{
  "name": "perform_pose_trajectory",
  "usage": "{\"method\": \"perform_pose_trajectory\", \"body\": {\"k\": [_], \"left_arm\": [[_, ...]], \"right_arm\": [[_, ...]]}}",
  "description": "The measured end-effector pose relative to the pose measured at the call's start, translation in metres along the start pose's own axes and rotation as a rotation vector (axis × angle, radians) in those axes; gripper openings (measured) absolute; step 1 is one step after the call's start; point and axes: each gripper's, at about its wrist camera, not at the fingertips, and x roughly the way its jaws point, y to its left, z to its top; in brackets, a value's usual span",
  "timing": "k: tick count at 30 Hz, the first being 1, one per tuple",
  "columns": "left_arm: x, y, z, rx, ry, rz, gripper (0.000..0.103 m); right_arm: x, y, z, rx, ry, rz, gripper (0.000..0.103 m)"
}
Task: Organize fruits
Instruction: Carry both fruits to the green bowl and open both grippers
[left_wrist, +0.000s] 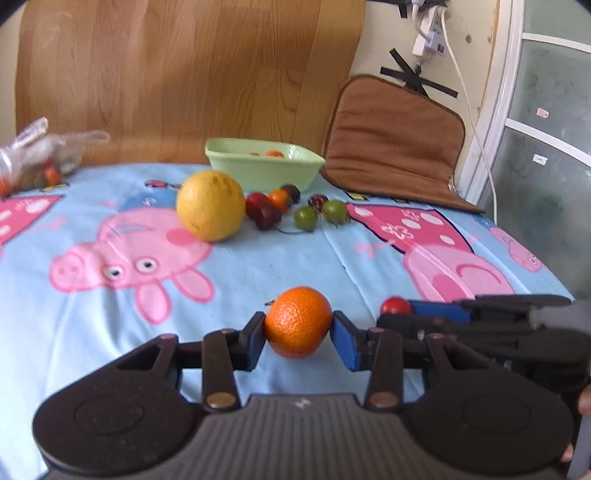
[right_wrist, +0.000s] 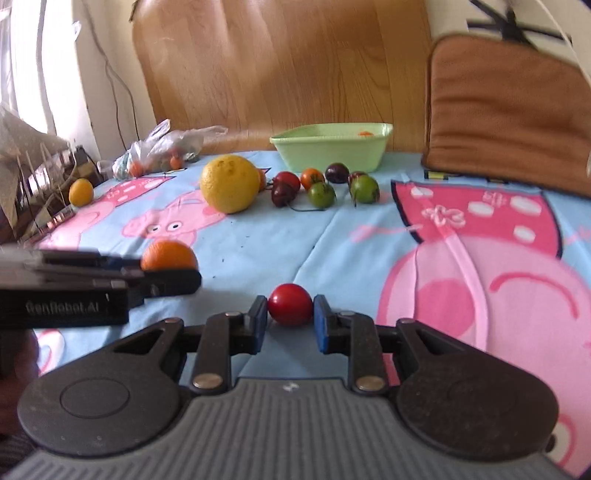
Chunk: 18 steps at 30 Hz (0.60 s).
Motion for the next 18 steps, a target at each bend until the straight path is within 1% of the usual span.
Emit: {"method": "perform_pose_trajectory", "body": {"k": [3, 6, 9, 13, 18], "left_arm": [[0.0, 0.003, 0.013, 0.015, -0.028, -0.002, 0.038], [0.001, 0.011, 0.043, 0.022, -0.065, 0.005, 0.038], [0.011, 0.022, 0.077, 0.028, -0.081, 0.017, 0.038], [0.045, 0.035, 0.127, 0.056, -0.077, 0.044, 0.038], [0.107, 0.05, 0.183, 0.039, -0.018, 0.044, 0.038]], "right_arm": [[-0.001, -0.007, 0.011, 0.019, -0.024, -0.004, 0.029], [0.007, -0.021, 0.03, 0.061, -0.03, 0.01, 0.029], [0.019, -0.032, 0.054, 0.075, -0.053, 0.005, 0.029], [0.041, -0.042, 0.091, 0.036, -0.125, -0.019, 0.029], [0.084, -0.059, 0.135, 0.045, -0.173, -0.034, 0.029]]}}
